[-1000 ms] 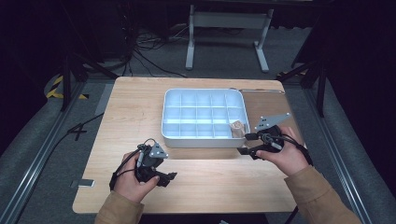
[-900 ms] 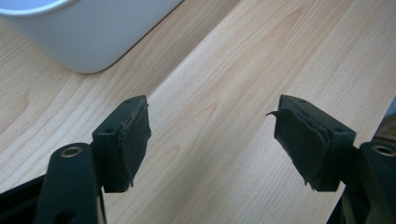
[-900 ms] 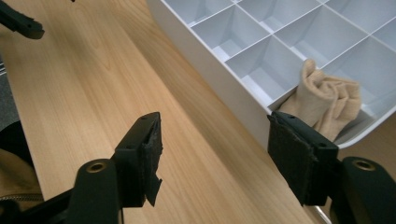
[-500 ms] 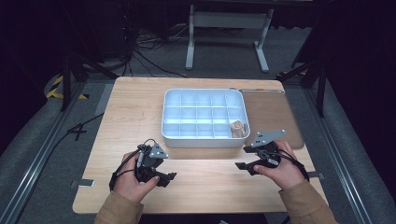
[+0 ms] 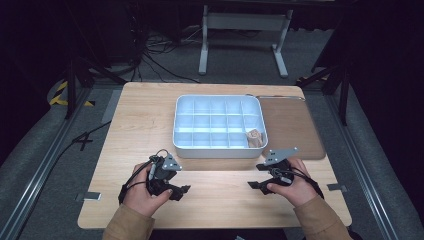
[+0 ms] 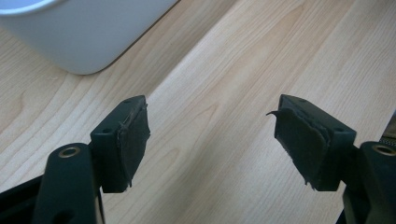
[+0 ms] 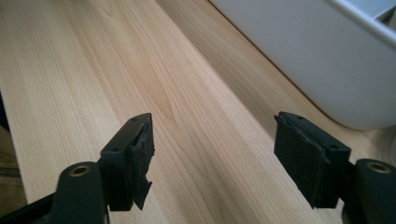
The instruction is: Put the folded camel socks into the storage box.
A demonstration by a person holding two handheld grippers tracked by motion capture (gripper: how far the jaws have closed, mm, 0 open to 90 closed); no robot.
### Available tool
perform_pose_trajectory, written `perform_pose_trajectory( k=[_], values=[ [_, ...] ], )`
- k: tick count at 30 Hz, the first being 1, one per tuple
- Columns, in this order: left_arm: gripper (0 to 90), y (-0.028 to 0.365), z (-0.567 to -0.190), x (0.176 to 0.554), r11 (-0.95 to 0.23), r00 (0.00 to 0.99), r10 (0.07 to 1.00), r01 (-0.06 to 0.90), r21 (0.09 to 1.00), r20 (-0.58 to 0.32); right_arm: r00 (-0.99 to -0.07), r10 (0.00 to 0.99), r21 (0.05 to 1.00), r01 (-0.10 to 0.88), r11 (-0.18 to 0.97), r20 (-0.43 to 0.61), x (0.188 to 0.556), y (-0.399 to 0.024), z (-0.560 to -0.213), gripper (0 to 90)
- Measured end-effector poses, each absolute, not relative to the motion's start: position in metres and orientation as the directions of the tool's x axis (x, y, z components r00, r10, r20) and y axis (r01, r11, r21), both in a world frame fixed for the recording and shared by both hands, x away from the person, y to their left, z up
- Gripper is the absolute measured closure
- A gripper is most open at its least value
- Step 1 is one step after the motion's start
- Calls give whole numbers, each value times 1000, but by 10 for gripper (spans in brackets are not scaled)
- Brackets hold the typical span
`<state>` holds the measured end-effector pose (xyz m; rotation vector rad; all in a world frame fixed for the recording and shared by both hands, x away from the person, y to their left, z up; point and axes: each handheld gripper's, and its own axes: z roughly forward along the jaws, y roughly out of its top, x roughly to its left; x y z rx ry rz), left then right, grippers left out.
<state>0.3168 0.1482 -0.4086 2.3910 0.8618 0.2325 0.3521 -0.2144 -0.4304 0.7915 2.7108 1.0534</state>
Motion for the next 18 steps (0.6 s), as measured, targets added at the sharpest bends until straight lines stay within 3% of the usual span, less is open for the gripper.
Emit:
perform_pose_trajectory(
  k=[18],
  values=[
    [212, 150, -438, 323, -613, 772, 633, 548, 569, -61, -857, 516, 672, 392, 628, 18, 339, -216, -475, 261]
  ],
)
